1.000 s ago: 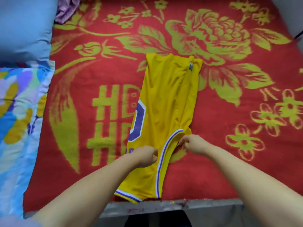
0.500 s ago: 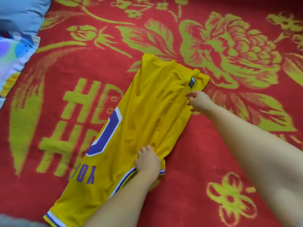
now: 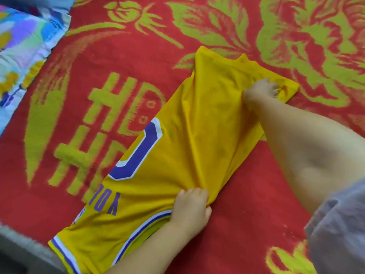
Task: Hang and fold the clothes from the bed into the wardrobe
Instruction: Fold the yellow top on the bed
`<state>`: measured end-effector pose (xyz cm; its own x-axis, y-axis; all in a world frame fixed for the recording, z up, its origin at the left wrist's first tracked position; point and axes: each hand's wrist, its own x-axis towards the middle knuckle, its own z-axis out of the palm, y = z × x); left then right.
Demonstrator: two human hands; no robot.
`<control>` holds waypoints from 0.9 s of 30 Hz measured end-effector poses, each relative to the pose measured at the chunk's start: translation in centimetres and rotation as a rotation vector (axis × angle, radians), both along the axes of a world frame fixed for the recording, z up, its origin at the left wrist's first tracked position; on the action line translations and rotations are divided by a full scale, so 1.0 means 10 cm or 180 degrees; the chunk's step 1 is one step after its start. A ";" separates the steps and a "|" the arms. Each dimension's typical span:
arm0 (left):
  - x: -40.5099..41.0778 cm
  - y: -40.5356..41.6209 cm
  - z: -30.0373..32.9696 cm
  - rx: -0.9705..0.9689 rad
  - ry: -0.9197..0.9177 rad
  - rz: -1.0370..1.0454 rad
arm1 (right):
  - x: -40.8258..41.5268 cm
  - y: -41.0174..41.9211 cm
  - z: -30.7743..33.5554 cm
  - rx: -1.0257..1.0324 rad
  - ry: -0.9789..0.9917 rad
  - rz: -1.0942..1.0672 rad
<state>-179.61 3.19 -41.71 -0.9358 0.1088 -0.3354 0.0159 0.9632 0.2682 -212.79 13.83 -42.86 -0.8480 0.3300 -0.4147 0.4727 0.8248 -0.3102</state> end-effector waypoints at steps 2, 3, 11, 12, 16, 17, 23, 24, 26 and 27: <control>-0.01 0.00 0.00 0.0007 -0.0262 0.0065 | 0.01 0.07 -0.01 -0.0003 -0.0014 0.0188; 0.00 0.00 -0.04 -0.0008 -0.0233 0.0089 | 0.01 0.11 -0.01 -0.0009 0.0037 0.0285; 0.02 -0.06 0.09 0.0132 0.0352 0.0050 | 0.05 0.39 0.32 -0.1364 0.1080 0.0239; 0.03 -0.07 0.09 0.0150 0.0383 0.0045 | 0.05 0.43 0.35 -0.1556 0.1216 0.0151; 0.05 -0.05 0.03 0.0155 0.0328 -0.0126 | 0.11 0.64 0.27 -0.1578 0.1300 -0.0603; 0.06 -0.04 0.01 0.0132 0.0341 -0.0211 | 0.12 0.69 0.20 -0.1640 0.1286 -0.0901; 0.09 -0.01 -0.02 -0.0021 -0.0075 -0.0607 | 0.22 0.77 0.03 -0.1284 0.1136 -0.1503; 0.09 -0.02 -0.03 -0.0039 -0.0240 -0.0720 | 0.23 0.77 0.03 -0.1104 0.1087 -0.1402; 0.09 -0.05 -0.07 0.0049 -0.0586 -0.0912 | 0.31 0.74 0.08 -0.0603 0.1107 -0.0941; 0.09 -0.07 -0.05 0.0085 -0.0620 -0.0979 | 0.40 0.68 0.13 -0.0276 0.1254 -0.0419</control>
